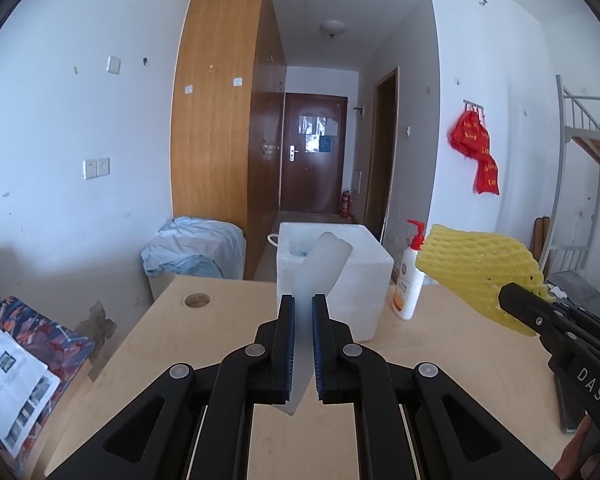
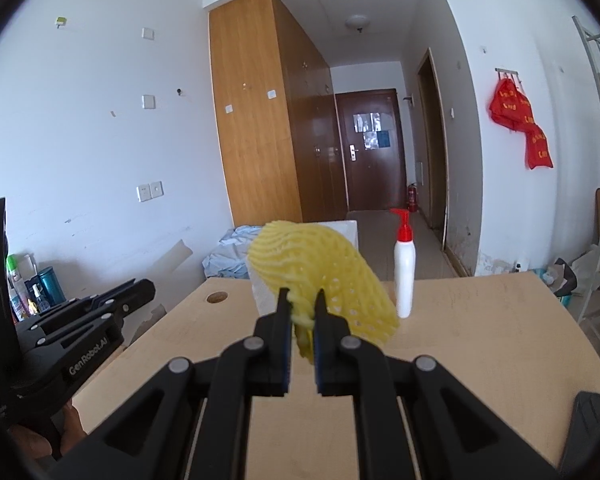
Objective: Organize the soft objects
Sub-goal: 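Carry the white stick and yellow net over the white foam box with both grippers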
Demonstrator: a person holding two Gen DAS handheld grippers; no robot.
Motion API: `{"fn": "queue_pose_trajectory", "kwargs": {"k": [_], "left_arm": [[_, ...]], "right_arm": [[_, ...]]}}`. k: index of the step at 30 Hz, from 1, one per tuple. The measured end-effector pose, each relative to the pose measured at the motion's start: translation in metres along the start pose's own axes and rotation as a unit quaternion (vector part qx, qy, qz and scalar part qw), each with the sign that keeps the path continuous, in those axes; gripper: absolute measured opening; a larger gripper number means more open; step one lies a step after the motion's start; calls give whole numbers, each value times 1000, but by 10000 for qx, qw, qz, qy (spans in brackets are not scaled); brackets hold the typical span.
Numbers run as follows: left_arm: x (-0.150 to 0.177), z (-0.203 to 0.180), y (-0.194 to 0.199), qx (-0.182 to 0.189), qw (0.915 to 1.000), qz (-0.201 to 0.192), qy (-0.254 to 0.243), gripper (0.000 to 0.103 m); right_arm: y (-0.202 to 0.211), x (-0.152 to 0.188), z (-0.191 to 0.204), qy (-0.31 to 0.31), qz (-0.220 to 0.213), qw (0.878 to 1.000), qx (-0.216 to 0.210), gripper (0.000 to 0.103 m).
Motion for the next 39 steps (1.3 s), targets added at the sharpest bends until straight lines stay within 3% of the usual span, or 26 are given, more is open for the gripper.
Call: {"fn": "queue_pose_trajectory", "kwargs": {"k": [39], "left_arm": [[-75, -6, -147, 91, 9993, 317, -196, 9]], "right_arm": [[-129, -65, -13, 340, 291, 9990, -12, 11]]}}
Point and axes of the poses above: each gripper's, at about its wrist camera, not at the fingertips, and y roughly against the way its jaws point, z to its left, x to its underside, the point moved 4 cm from there along -y, roughly the way its jaws point, and after that the axes turned 4 degrees about -z, right-handed, at the moved point
